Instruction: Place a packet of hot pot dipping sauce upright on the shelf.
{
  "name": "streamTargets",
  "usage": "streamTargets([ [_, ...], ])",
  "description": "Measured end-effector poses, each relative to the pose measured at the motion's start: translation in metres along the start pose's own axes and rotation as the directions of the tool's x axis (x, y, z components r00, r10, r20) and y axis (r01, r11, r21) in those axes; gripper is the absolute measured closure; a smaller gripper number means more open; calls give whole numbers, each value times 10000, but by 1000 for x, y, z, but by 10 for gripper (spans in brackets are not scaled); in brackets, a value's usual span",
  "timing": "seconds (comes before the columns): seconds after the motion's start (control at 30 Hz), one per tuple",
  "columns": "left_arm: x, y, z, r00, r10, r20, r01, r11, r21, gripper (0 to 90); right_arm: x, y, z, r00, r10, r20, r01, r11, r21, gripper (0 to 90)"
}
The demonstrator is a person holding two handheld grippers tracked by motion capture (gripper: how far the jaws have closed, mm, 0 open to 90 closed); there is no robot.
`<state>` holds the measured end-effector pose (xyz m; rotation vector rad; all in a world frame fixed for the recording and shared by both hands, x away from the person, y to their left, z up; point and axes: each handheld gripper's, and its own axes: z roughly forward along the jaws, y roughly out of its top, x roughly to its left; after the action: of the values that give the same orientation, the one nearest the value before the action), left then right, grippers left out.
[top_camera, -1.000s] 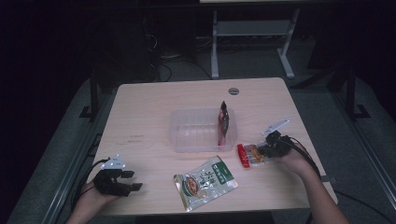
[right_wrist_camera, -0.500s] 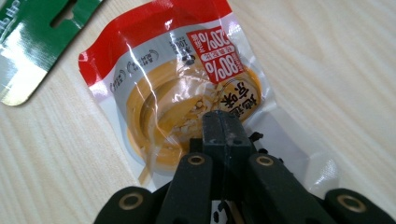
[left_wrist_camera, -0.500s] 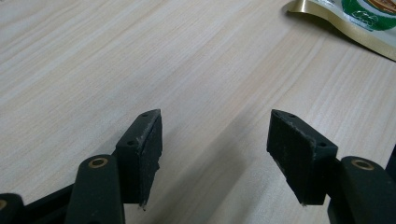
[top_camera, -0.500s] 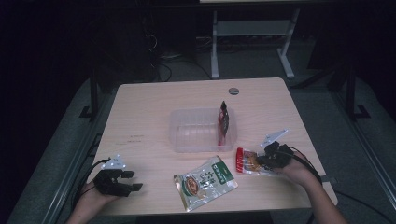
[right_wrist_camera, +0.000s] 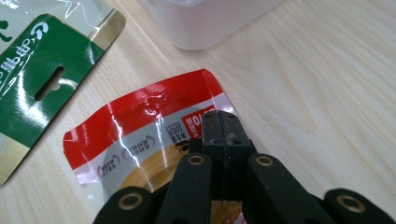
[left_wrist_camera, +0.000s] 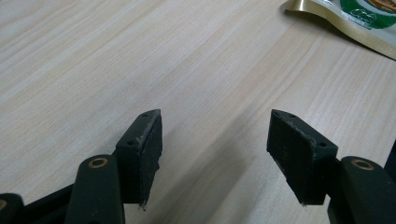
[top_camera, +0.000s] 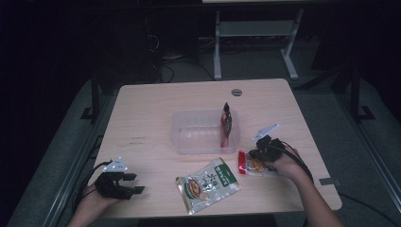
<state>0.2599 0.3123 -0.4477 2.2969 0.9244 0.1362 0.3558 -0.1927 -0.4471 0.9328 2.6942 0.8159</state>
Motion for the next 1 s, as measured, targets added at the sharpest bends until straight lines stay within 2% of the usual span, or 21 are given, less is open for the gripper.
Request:
streamTargets([
  [0.07, 0, 0, 0, 10000, 5, -3, -5, 10000, 9, 354, 0, -1, 2, 9999, 4, -149, -4, 10000, 16, 900],
  [0.1, 0, 1, 1, 10000, 24, 9, -24, 10000, 21, 354, 1, -3, 2, 9991, 25, -431, -27, 10000, -41, 900],
  [0.13, 0, 1, 1, 10000, 74, 18, -74, 10000, 37, 354, 1, -3, 2, 9991, 25, -431, -27, 10000, -41, 900],
  [0.2, -2, 1, 1, 10000, 23, 34, -23, 10000, -15, 353, 5, -3, 2, 9975, -123, -689, 119, 9999, -73, 900],
  [0.3, -2, 1, 1, 10000, 79, 32, -79, 10000, -9, 354, 15, -4, 2, 9968, -289, -744, 285, 9996, -65, 900],
  [0.37, -2, 1, 0, 10000, 70, -5, -70, 10000, -14, 354, 20, -4, -1, 9974, -437, -575, 429, 9990, -160, 900],
  [0.47, -1, 1, -2, 10000, 78, 0, -78, 10000, -41, 354, 19, -7, -10, 9980, -339, -530, 323, 9990, -300, 900],
  [0.5, -2, 0, -2, 10000, 58, 8, -58, 10000, -59, 354, 18, -12, -18, 9990, -247, -363, 234, 9990, -372, 900],
  [0.57, -1, 0, -1, 10000, 34, 27, -34, 10000, -60, 353, 16, -16, -21, 9995, -198, -255, 189, 9991, -370, 900],
  [0.67, -1, 0, -1, 10000, 39, 36, -39, 10000, -32, 354, 10, -29, -27, 10000, 31, -76, -32, 9999, -99, 900],
  [0.7, -1, 1, -1, 10000, 89, 30, -89, 10000, -45, 354, 8, -33, -25, 10000, 60, -27, -60, 9998, 183, 900],
  [0.87, -4, 2, -1, 9998, 186, 73, -185, 9998, -119, 353, 9, -29, -18, 9995, 61, -303, -57, 9999, 114, 900],
  [0.9, -5, 3, -1, 9998, 68, 175, -63, 9996, -288, 354, 10, -28, -17, 9993, 51, -357, -47, 9999, 95, 900],
  [1.0, -10, 7, -3, 9995, 169, 261, -156, 9986, -497, 354, 17, -23, -12, 9981, -97, -612, 100, 9999, 48, 900],
])
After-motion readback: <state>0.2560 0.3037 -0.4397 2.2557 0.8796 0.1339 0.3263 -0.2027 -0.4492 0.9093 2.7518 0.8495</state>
